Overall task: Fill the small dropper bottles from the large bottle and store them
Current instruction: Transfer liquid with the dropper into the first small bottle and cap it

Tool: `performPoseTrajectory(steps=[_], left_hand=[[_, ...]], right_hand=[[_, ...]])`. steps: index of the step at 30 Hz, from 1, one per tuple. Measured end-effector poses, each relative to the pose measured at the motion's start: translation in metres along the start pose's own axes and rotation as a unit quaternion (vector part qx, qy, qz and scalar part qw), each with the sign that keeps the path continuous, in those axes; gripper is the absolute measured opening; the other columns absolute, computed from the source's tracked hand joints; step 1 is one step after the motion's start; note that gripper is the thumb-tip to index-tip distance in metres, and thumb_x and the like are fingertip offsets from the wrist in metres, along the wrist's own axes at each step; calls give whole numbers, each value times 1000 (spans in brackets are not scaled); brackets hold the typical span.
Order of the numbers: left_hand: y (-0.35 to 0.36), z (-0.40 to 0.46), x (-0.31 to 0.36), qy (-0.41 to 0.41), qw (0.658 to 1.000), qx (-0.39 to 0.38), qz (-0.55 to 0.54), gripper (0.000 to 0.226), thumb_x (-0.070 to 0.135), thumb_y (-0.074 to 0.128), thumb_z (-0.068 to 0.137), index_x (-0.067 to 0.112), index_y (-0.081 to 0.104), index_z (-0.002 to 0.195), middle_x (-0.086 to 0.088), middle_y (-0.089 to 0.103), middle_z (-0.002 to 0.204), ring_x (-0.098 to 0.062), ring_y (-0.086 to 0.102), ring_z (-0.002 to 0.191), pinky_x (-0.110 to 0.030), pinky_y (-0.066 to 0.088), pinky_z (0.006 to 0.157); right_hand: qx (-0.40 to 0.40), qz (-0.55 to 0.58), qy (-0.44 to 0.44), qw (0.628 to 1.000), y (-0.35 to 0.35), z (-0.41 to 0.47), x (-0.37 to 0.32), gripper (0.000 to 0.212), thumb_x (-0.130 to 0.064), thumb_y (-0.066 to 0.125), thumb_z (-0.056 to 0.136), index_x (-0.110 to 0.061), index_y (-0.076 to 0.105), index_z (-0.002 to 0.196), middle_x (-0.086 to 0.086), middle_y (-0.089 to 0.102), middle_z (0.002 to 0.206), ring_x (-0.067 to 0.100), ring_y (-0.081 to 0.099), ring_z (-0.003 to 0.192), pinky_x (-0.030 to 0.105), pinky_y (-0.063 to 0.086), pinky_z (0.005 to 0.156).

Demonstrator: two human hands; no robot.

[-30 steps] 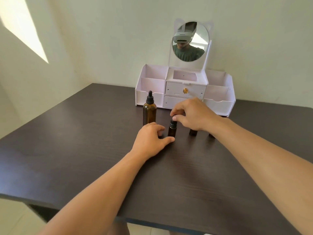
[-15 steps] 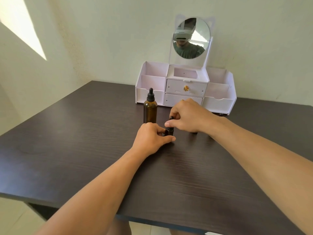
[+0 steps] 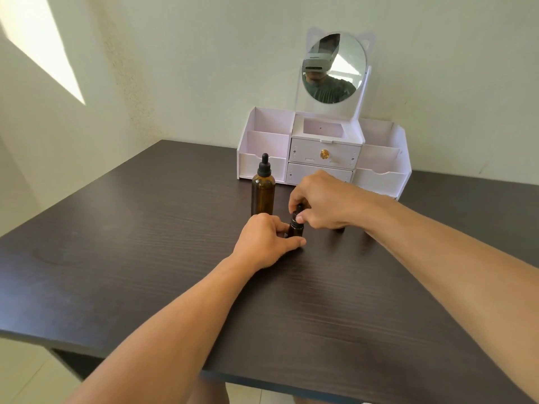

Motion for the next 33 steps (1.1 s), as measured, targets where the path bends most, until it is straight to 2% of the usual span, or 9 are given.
performPoseTrajectory(steps=[4,8,10,13,17,21,24,29,33], left_hand=[[1,-1,-1,-10,1000,-2,-12,30,41,79,75,15,76,90,10,54,62,-5,50,56,-20,39,57],[1,0,-3,-23,1000,-5,-19,31,40,79,75,15,76,93,10,56,62,-5,51,57,-19,38,55],[1,0,-3,-27,999,-9,-24,29,39,80,75,15,76,91,9,56,61,-5,51,56,-18,38,55],[1,0,-3,-25,999,-6,-24,28,39,80,75,16,76,91,8,57,62,-5,51,56,-18,37,55],[1,-1,-3,-21,999,-2,-24,35,40,80,75,15,76,98,9,58,64,-5,52,58,-17,37,55],[0,0,-2,-24,999,-5,-23,30,39,80,75,15,76,92,11,54,60,-4,50,56,-16,35,53],[0,-1,-1,-26,999,-6,-21,26,39,79,76,16,75,86,10,54,60,-5,50,56,-18,36,54],[0,-1,-1,-25,999,1,-25,33,39,80,75,14,76,95,11,55,63,-5,50,57,-16,35,54],[0,-1,0,-23,999,5,-22,37,39,80,75,13,75,101,12,55,64,-4,50,58,-15,35,54]], right_hand=[[-41,45,4,998,-1,1,1,42,7,59,72,-22,70,100,-10,66,94,10,58,91,27,50,78],[16,57,29,998,1,6,7,14,-27,67,79,-24,68,92,-9,62,85,13,60,87,28,49,73],[25,16,37,999,4,6,7,15,-40,65,83,-25,65,81,-10,57,76,13,56,78,28,43,65],[8,22,31,999,5,5,4,3,-25,68,83,-24,68,81,-8,62,81,10,56,80,29,45,71],[-37,60,11,997,-2,2,-2,35,3,60,73,-23,72,92,-11,68,90,-2,55,79,18,43,69],[11,43,28,999,-2,4,3,13,-28,71,78,-21,70,89,-7,66,86,9,60,83,24,47,69],[21,-11,42,999,2,3,7,22,-43,69,81,-21,68,83,-9,59,74,10,56,72,25,41,59],[-4,25,29,999,-4,-2,3,18,-15,71,81,-25,70,96,-7,64,94,8,56,84,28,49,77],[6,35,19,999,-15,-6,0,26,-5,65,84,-25,69,99,-20,48,74,-4,45,68,17,37,63]])
Point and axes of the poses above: each hand's wrist, its own z-axis towards the middle knuckle, its own y-axis out of the palm, x = y × z, the point moved 3 cm from there along z, towards the middle knuckle
